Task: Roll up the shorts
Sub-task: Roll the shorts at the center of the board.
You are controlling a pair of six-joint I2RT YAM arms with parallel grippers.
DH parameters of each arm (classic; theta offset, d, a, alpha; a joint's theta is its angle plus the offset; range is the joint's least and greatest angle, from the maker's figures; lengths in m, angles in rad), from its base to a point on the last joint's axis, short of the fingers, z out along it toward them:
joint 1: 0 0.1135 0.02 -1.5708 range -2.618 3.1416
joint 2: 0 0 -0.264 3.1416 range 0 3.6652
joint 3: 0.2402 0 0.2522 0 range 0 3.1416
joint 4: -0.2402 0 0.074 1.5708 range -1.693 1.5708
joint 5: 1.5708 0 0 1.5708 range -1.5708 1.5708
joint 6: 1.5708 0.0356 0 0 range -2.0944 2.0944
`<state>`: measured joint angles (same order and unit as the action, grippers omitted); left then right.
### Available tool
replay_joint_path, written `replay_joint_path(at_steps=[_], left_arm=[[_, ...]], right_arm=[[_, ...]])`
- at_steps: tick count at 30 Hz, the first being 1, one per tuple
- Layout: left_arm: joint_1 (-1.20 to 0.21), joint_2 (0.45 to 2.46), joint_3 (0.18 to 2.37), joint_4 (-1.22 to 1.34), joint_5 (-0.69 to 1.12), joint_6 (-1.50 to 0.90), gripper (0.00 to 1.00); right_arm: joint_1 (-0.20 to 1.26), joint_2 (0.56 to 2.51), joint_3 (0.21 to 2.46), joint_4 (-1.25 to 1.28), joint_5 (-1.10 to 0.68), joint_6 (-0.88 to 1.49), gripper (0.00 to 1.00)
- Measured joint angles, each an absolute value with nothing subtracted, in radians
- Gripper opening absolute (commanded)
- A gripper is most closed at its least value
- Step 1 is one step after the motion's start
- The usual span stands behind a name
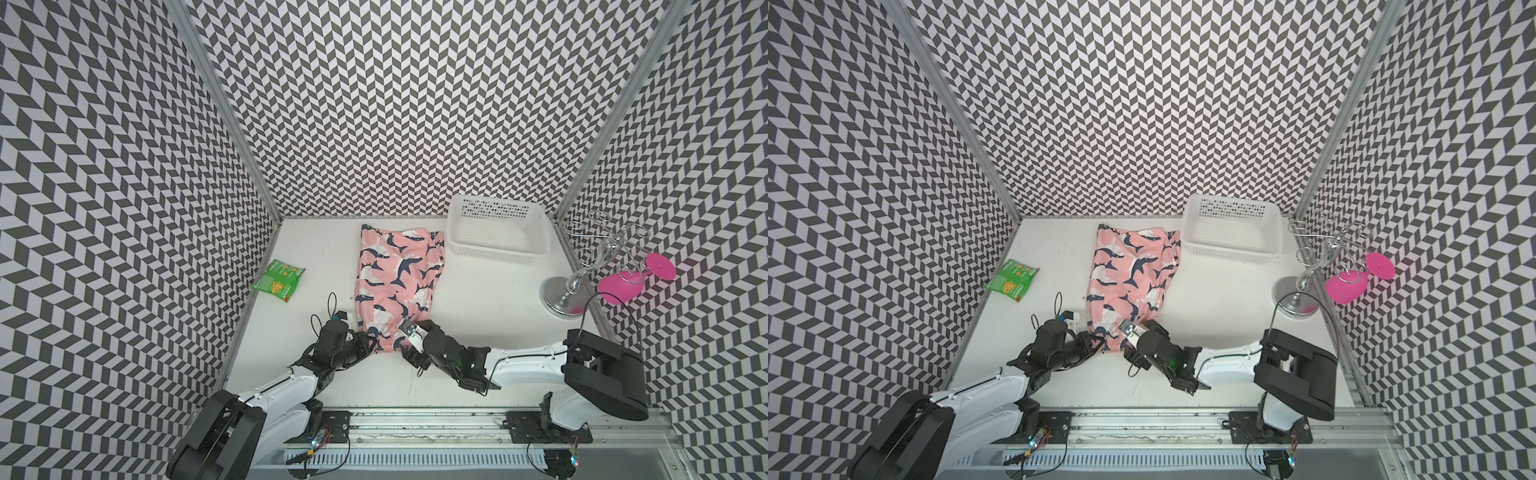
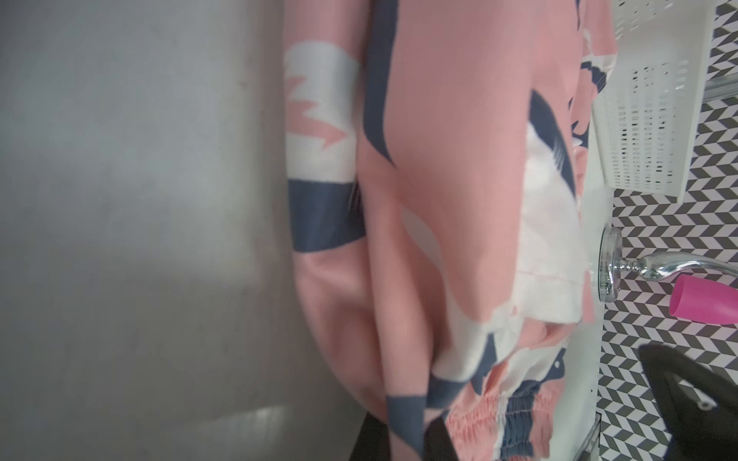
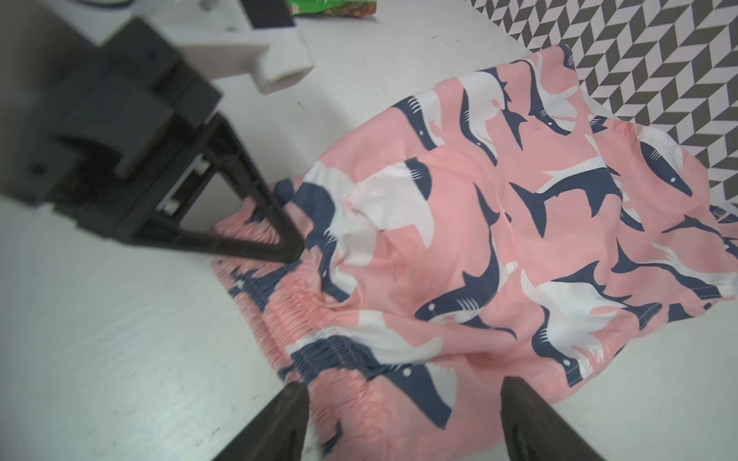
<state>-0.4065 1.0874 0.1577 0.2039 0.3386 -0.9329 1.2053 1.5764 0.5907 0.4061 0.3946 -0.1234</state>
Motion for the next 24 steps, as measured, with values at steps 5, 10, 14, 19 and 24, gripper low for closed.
replay_joint_path(at_steps=[5,10,14,19,24], left_arm=[[-0.383,1.11,0.245,0.128,0.397,-0.927,0.0],[-0.35,1.087,0.294,0.068,0.439,-0.906,0.0],[-0.339,1.086,0.307,0.042,0.463,-0.898,0.0],[-0.33,1.086,0.313,0.028,0.486,-0.889,0.0],[-0.318,1.088,0.313,0.029,0.509,-0.889,0.0]], right_arm=[[1.286,1.627,0.551,0.448,0.49,-0.248,0.84],[1.322,1.656,0.524,0.513,0.585,-0.358,0.91],[1.324,1.723,0.533,0.571,0.651,-0.439,0.93],[1.317,1.847,0.597,0.71,0.721,-0.545,0.92],[1.291,1.95,0.65,0.868,0.755,-0.652,0.84]])
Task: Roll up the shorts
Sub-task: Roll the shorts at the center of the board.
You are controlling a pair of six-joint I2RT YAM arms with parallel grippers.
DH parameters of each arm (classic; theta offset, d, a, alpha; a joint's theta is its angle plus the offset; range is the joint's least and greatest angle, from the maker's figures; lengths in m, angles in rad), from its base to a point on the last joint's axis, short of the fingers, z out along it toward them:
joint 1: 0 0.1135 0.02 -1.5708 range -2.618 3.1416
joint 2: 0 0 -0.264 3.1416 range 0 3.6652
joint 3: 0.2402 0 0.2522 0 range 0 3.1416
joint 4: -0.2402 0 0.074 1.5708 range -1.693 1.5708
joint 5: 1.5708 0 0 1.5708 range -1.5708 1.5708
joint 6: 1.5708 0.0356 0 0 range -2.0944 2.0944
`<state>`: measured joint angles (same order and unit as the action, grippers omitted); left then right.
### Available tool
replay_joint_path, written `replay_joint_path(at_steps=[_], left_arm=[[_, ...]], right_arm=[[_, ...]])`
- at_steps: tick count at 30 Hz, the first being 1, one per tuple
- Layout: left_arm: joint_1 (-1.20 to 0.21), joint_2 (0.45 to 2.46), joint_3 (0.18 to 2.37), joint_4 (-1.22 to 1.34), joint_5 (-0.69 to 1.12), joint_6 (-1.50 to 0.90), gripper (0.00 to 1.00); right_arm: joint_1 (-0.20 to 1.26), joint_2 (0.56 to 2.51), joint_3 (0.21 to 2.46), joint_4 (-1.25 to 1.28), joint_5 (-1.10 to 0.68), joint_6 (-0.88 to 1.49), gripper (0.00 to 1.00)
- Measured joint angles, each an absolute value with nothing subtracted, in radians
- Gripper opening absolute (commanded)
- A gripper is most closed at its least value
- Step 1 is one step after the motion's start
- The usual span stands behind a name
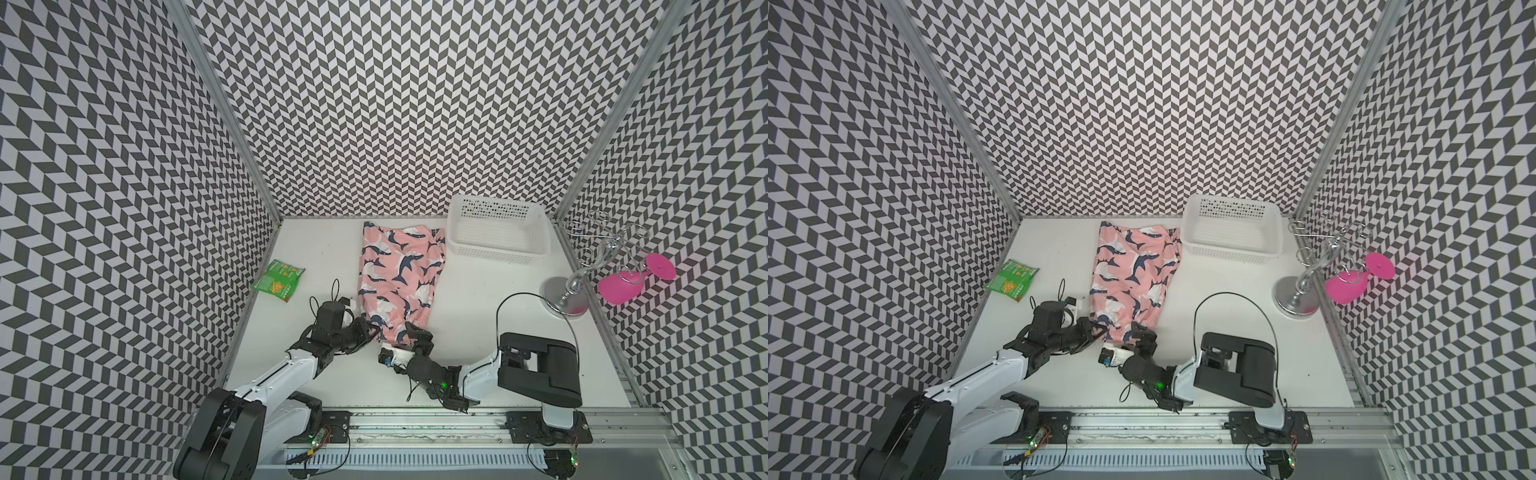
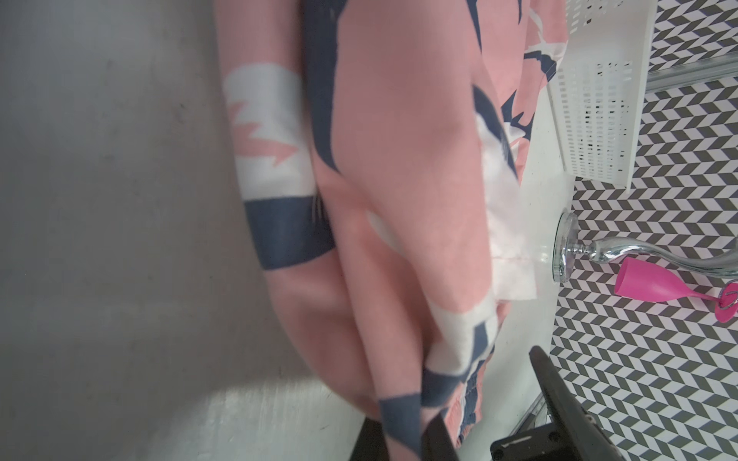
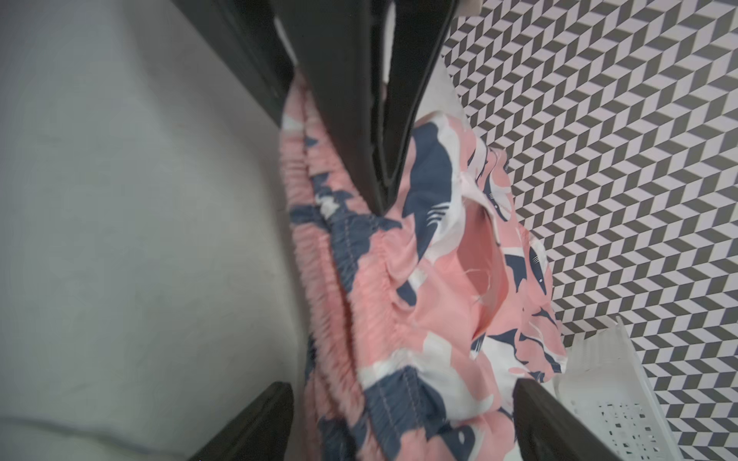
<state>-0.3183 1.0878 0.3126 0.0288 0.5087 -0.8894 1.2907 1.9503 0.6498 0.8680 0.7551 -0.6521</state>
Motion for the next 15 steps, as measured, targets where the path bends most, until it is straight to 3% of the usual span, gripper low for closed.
replay_joint_path(at_steps=[4,9,11,15], left_arm=[[-0.305,1.089,0.313,0.032,0.523,-0.891,0.0],[-0.29,1.09,0.311,0.034,0.55,-0.891,0.0],[-0.281,1.092,0.311,0.034,0.557,-0.891,0.0],[-0.262,1.092,0.311,0.022,0.565,-0.883,0.01]], right_arm=[[1.271,2.005,0.649,0.987,0.774,-0.736,0.63],[1.266,2.035,0.635,0.996,0.767,-0.799,0.17],[1.266,2.035,0.638,0.989,0.765,-0.809,0.04],[1.274,2.019,0.653,0.928,0.752,-0.797,0.0]])
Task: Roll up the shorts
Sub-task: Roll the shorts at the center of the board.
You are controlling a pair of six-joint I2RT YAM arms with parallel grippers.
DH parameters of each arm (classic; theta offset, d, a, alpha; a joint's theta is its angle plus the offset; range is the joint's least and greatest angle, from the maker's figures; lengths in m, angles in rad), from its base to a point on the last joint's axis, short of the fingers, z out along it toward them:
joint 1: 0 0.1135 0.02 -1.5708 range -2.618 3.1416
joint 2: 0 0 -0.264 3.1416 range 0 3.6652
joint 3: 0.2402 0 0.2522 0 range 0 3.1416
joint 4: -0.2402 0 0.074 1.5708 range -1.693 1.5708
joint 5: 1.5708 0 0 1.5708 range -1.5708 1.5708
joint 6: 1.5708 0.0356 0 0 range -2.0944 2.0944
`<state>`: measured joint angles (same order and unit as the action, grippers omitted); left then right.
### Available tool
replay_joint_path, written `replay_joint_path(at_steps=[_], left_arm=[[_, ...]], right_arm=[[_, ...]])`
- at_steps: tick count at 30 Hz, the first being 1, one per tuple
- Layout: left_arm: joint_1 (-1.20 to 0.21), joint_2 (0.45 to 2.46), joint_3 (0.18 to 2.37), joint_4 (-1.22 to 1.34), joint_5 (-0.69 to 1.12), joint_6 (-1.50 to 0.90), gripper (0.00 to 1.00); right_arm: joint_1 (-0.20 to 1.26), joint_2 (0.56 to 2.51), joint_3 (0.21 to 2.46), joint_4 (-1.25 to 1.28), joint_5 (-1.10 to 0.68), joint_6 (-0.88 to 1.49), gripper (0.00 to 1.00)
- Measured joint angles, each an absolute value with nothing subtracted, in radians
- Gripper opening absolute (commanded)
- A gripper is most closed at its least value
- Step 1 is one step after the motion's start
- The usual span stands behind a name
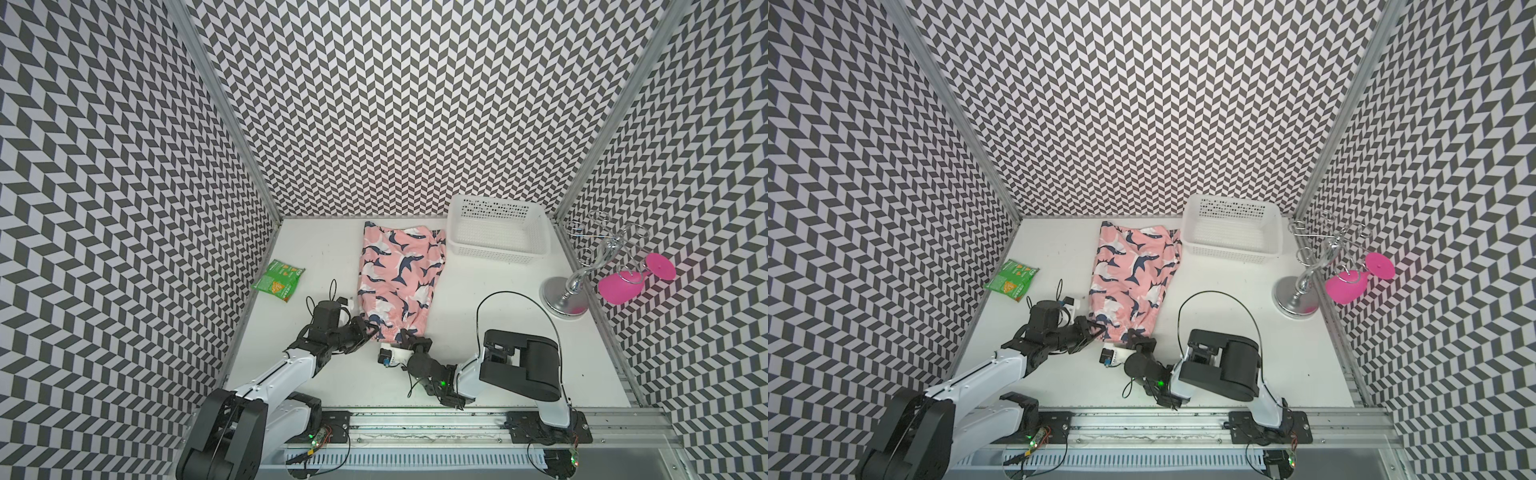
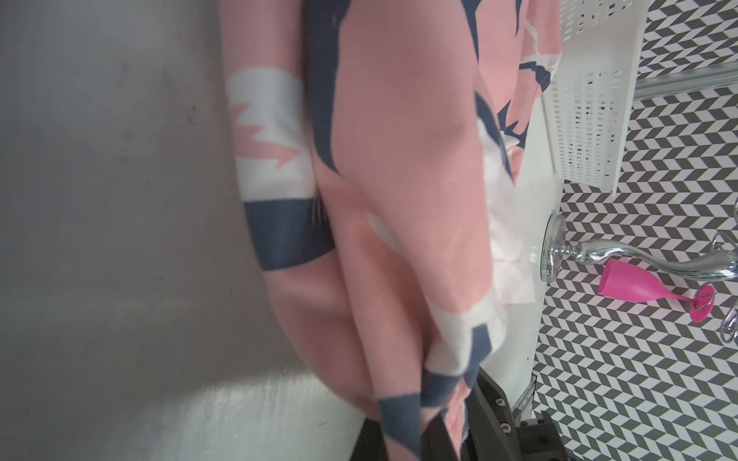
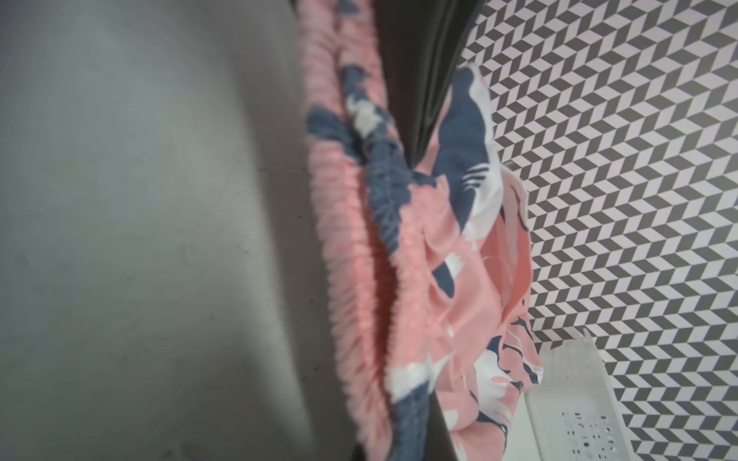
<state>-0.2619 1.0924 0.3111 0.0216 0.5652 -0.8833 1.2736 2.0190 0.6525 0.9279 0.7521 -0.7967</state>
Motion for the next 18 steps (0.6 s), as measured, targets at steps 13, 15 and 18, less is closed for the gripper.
replay_joint_path(at_steps=[13,15,18], left_arm=[[-0.22,0.788,0.371,-0.177,0.348,-0.823,0.88],[-0.215,0.717,0.387,-0.204,0.305,-0.82,0.87],[-0.213,0.656,0.392,-0.236,0.267,-0.821,0.87]], right_arm=[[1.211,1.899,0.901,0.22,0.35,-0.553,0.0],[1.182,1.898,0.949,0.134,0.27,-0.525,0.0],[1.125,1.902,1.03,-0.004,0.119,-0.477,0.0]])
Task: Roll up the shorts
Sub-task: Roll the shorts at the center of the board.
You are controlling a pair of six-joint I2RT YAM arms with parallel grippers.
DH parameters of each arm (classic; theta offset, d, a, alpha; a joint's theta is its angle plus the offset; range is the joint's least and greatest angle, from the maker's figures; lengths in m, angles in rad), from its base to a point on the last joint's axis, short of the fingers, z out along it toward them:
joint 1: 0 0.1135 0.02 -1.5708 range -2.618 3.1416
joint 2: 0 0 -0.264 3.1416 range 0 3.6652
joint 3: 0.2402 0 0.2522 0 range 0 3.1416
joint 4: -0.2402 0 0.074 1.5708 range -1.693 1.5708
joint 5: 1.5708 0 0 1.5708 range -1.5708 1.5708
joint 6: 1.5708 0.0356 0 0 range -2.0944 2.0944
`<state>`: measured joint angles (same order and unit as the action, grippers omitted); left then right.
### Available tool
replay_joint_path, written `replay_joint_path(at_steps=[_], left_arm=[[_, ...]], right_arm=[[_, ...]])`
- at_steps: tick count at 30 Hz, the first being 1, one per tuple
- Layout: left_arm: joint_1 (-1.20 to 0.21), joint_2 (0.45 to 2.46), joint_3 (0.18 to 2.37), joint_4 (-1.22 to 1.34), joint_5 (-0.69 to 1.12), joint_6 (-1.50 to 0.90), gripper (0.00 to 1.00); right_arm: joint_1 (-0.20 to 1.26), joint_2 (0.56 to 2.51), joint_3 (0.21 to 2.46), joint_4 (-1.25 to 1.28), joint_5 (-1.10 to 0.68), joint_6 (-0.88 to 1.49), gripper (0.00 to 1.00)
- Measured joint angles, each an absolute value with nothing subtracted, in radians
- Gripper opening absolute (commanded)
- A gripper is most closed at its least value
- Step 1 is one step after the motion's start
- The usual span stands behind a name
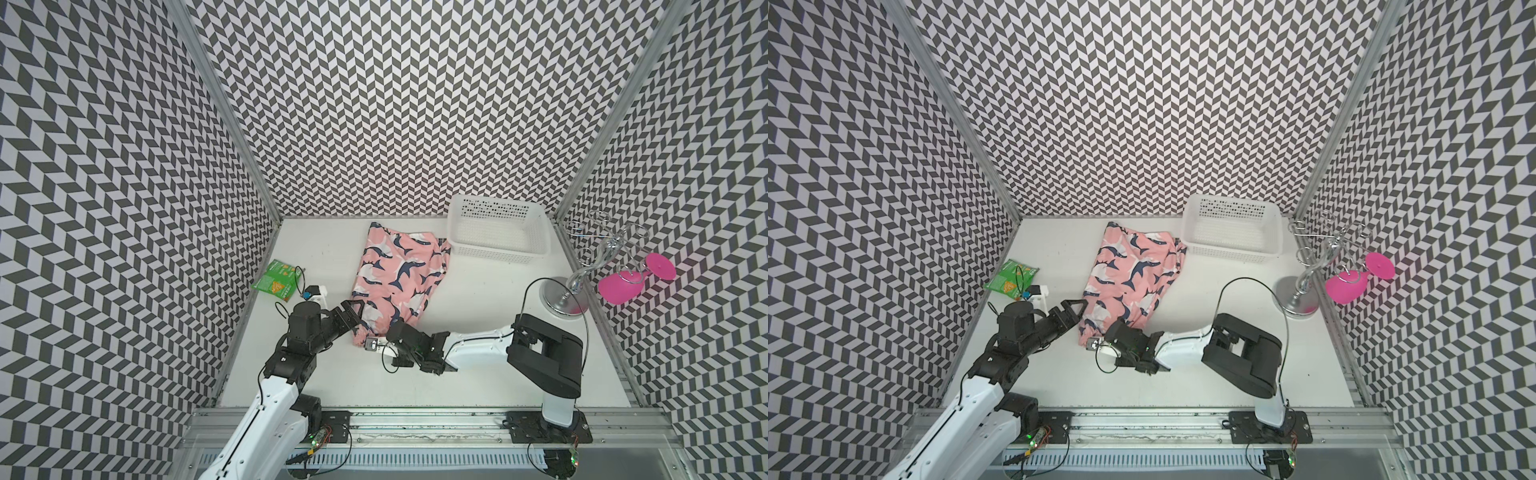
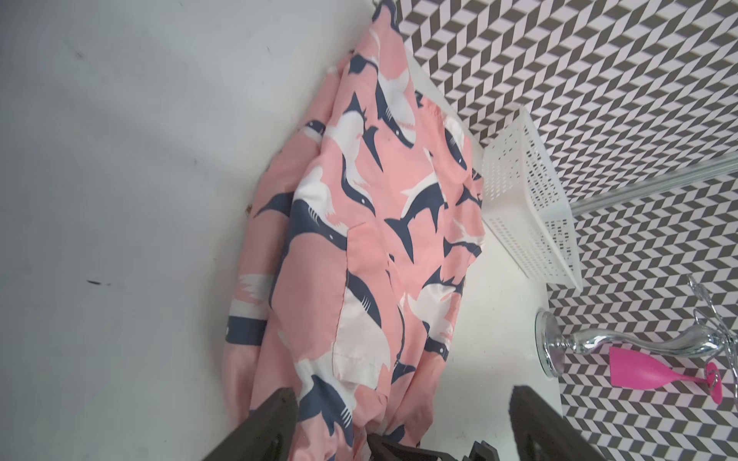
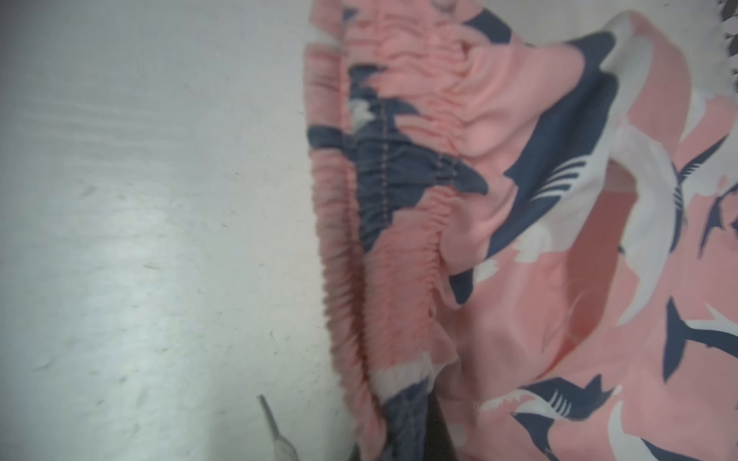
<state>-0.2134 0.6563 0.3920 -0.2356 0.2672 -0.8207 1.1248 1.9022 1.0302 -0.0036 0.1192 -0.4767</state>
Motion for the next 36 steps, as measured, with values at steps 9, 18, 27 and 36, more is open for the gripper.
replay_joint_path(at_steps=[9,18,27,36], left_arm=[[-0.213,0.643,0.366,-0.304,0.248,-0.839,0.84],[-0.217,0.567,0.339,-0.309,0.249,-0.858,0.84],[-0.242,0.567,0.295,-0.29,0.261,-0.87,0.84],[-0.276,0.648,0.209,-0.186,0.263,-0.907,0.85]], right_arm=[[0.977,1.975,1.208,-0.228,-0.242,-0.344,0.0],[0.811,1.982,1.279,-0.314,-0.608,-0.208,0.0],[0.718,2.069,1.423,-0.329,-0.845,-0.08,0.0],[0.63,2.254,1.497,-0.302,-0.975,0.051,0.0]])
